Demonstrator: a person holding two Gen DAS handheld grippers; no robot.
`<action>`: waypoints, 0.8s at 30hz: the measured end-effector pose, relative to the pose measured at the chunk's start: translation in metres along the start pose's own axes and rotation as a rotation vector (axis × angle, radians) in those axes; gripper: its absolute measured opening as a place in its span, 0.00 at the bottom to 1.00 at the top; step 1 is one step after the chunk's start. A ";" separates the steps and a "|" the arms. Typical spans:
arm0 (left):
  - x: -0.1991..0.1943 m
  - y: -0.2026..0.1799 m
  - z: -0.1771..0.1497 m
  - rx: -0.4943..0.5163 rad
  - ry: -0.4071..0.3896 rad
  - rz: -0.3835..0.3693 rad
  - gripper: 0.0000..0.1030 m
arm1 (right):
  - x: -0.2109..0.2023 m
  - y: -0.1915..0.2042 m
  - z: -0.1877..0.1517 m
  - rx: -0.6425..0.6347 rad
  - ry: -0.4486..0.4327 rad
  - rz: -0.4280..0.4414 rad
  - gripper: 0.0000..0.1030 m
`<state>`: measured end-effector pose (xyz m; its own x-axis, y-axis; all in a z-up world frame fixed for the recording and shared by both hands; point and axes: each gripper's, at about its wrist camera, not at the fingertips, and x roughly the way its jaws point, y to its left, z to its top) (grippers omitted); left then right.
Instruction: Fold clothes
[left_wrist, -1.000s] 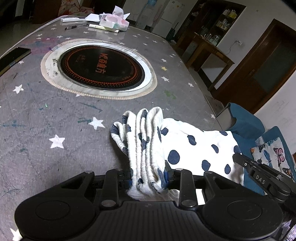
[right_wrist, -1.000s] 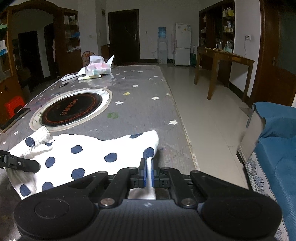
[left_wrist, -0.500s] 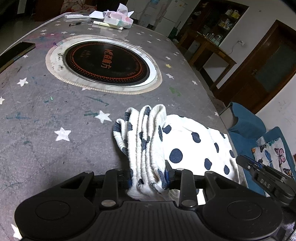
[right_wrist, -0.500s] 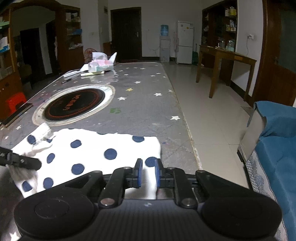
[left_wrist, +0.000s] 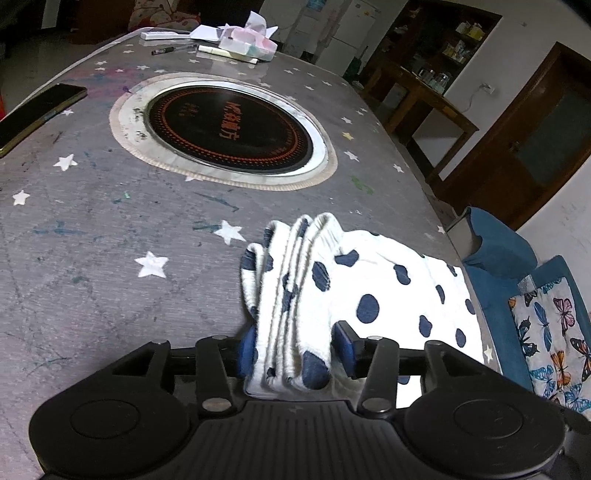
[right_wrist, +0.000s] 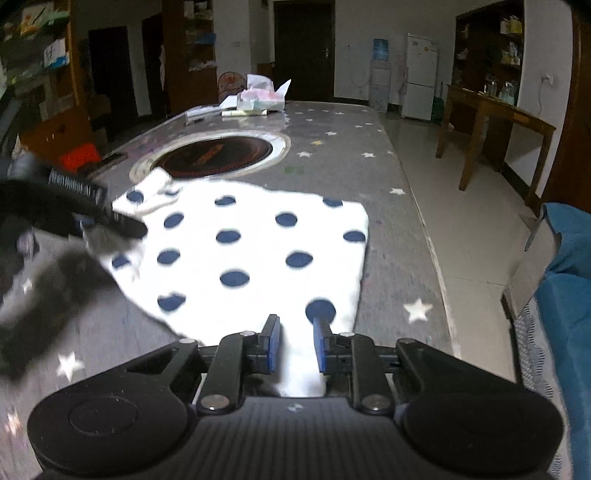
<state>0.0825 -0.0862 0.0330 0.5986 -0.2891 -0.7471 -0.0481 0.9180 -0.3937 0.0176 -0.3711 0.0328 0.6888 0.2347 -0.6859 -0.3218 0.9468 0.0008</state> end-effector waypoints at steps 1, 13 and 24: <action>-0.001 0.002 0.000 -0.004 -0.001 0.003 0.51 | -0.001 0.000 -0.003 -0.006 0.003 -0.004 0.22; -0.027 -0.001 0.016 0.006 -0.099 0.026 0.52 | -0.004 0.006 0.024 -0.041 -0.034 0.028 0.30; -0.025 -0.033 0.033 0.099 -0.139 -0.089 0.23 | 0.046 -0.004 0.072 0.015 -0.043 0.026 0.30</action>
<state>0.0949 -0.1006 0.0825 0.7022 -0.3360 -0.6277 0.0845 0.9147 -0.3952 0.0970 -0.3484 0.0533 0.7075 0.2684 -0.6538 -0.3308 0.9432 0.0293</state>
